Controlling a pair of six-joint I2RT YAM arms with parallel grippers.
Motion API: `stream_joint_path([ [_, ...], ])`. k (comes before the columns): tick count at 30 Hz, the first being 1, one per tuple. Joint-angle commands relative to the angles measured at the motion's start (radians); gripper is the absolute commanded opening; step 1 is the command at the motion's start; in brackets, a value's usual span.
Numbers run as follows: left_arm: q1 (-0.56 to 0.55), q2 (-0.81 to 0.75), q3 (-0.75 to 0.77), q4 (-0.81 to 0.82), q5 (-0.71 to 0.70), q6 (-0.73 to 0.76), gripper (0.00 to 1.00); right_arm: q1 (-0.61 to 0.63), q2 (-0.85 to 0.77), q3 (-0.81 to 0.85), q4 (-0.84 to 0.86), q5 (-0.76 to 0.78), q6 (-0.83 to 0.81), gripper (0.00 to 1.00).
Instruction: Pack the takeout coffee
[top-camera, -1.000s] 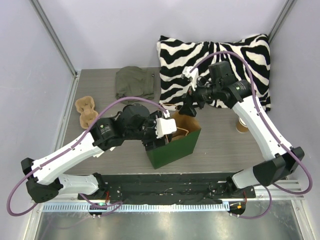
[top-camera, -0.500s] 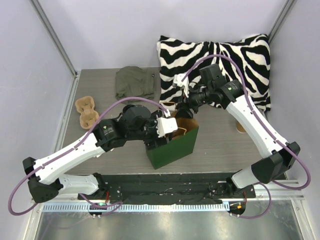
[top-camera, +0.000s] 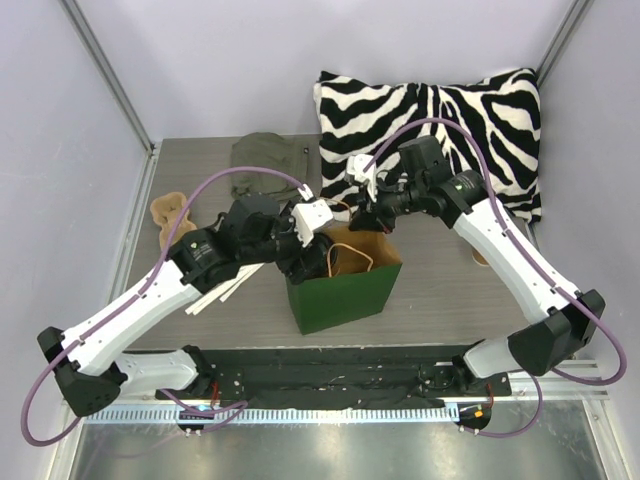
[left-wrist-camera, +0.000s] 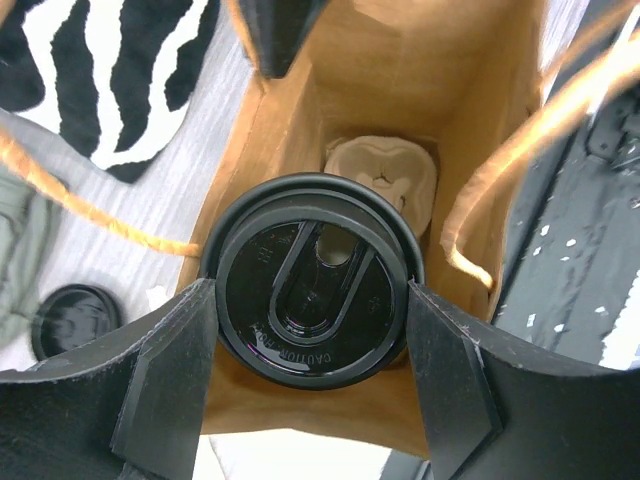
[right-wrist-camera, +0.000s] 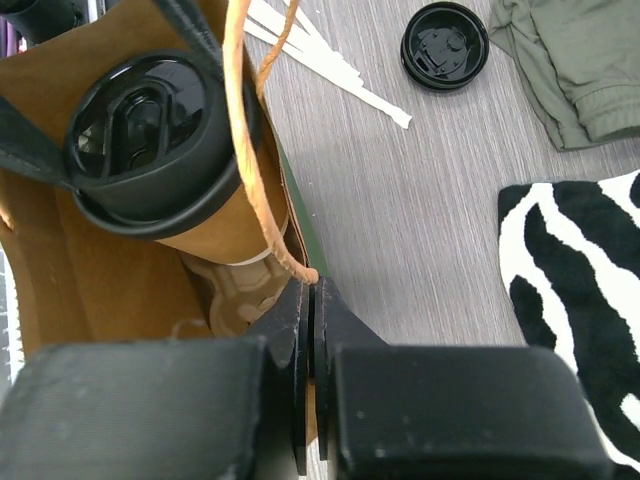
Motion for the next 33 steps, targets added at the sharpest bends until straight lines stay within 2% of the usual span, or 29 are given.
stream_joint_path([
  [1,0.039,-0.008,0.027,0.047,0.076,-0.098,0.15,0.008,-0.062,-0.017,0.06,-0.011,0.0,0.01],
  [11,0.143,0.042,0.05,0.045,0.19,-0.23,0.14,0.058,-0.194,-0.134,0.144,0.045,-0.053,0.01],
  [20,0.211,0.042,0.048,0.012,0.276,-0.255,0.14,0.077,-0.277,-0.232,0.211,0.071,-0.102,0.01],
  [25,0.19,0.064,0.054,0.035,0.284,-0.22,0.14,0.098,-0.26,-0.21,0.224,0.081,-0.046,0.01],
  [30,0.079,0.042,0.017,0.044,0.17,-0.107,0.14,0.109,-0.26,-0.218,0.273,0.125,0.116,0.01],
  [33,0.021,0.004,-0.054,0.059,0.118,-0.048,0.14,0.111,-0.269,-0.229,0.314,0.177,0.21,0.01],
])
